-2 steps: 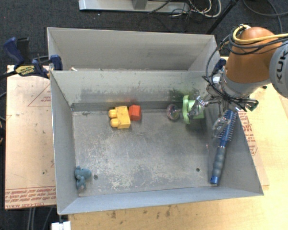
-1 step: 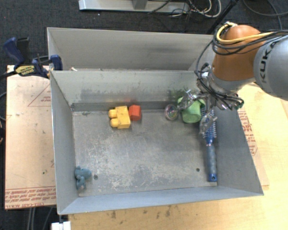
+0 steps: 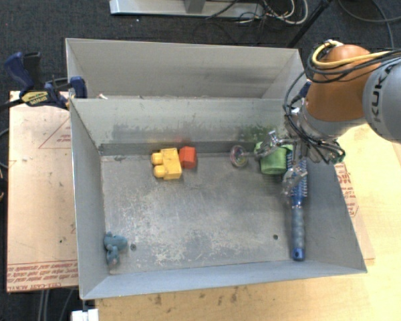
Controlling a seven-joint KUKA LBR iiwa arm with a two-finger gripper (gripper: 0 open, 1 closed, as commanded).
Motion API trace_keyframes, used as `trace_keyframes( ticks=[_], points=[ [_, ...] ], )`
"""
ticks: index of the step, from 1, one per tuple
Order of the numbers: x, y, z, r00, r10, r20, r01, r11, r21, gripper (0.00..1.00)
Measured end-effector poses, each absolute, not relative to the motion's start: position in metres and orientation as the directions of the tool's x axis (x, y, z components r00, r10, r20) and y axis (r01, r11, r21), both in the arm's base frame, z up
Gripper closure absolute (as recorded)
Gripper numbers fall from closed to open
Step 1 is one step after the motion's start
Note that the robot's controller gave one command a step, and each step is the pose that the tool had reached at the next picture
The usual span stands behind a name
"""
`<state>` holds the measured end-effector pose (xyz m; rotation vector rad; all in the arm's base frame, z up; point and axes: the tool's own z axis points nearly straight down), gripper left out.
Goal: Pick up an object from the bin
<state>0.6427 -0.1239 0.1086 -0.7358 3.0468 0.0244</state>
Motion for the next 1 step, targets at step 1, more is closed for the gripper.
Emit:
trace_keyframes(
  ticks=[1],
  points=[
    [0.6466, -0.1292, 0.1077, -0.854, -0.521, -0.009, -0.521, 0.853, 0.010, 0.00]
  ],
)
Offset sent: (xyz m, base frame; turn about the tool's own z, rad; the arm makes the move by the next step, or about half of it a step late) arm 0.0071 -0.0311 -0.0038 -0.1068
